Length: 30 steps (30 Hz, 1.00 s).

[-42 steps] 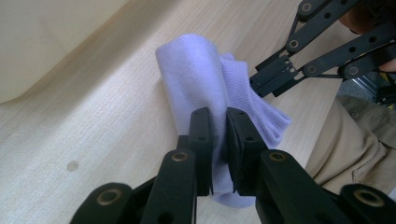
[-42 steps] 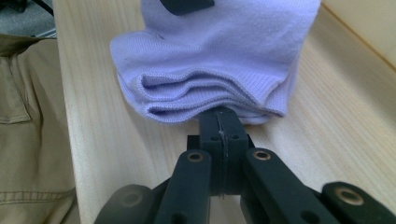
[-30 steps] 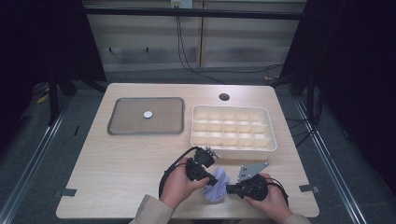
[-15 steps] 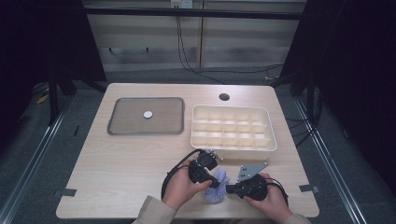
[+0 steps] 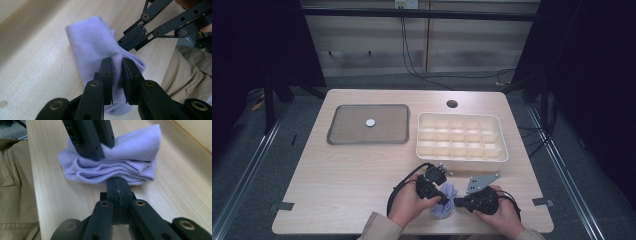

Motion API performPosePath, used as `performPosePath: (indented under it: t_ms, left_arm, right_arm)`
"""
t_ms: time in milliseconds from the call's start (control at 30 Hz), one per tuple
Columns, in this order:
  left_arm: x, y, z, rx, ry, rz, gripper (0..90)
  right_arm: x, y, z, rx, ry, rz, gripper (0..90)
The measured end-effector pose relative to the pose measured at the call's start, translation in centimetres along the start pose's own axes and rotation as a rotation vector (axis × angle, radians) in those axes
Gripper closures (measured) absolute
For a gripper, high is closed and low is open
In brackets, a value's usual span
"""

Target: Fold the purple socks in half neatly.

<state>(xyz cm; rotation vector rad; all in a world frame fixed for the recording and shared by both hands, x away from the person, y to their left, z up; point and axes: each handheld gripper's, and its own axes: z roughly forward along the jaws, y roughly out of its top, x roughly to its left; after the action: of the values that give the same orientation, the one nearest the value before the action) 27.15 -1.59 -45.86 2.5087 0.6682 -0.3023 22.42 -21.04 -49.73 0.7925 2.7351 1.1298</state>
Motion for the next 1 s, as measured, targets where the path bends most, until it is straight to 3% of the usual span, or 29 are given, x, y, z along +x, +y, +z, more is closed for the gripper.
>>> performPosePath:
  t_ms: [67, 333, 567, 1000]
  left_arm:
    - [0.06, 0.04, 0.01, 0.015, -0.002, 0.008, 78.5]
    - [-0.13, -0.15, 0.32, -0.004, 0.013, 0.006, 78.2]
    - [-0.4, -0.22, 0.65, -0.002, 0.036, 0.036, 78.2]
    - [-0.67, -0.38, 0.93, -0.001, 0.073, 0.055, 78.9]
  right_arm:
    - [-0.01, -0.01, -0.01, 0.0, -0.001, 0.001, 90.0]
    - [-0.18, -0.07, -0.1, 0.001, 0.001, -0.007, 90.0]
    - [-0.24, -0.14, -0.18, 0.0, -0.008, 0.009, 90.0]
    - [-0.61, -0.32, -0.76, 0.004, -0.034, 0.024, 86.7]
